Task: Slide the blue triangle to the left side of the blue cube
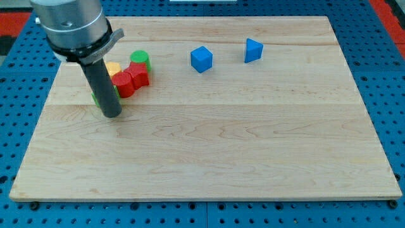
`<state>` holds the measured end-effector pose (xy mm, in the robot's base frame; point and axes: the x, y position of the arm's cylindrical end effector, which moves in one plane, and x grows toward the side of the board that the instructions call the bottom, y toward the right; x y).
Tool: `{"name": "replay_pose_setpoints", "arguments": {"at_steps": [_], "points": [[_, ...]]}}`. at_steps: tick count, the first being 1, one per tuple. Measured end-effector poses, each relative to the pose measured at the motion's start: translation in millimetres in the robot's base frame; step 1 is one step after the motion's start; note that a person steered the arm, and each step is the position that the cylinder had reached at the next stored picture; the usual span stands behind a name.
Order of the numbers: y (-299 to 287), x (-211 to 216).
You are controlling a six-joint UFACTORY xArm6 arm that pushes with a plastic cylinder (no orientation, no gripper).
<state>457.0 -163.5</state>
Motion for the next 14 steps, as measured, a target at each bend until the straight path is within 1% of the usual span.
{"name": "replay_pose_setpoints", "arguments": {"at_steps": [1,2,3,4,5,6,8,9,10,11,12,13,14], "points": [[7.1,-2.9],[86.7,-1.2],[197.2,-2.3],[280.1,-43.5],[332.3,-77.9],[338.3,-110.3],[277.3,-149.3],[265.1,-169.8],[218.8,-171.2],[208.8,-188.0],[208.8,-213.4],[179.1,-214.6],[158.7,-200.7]]}}
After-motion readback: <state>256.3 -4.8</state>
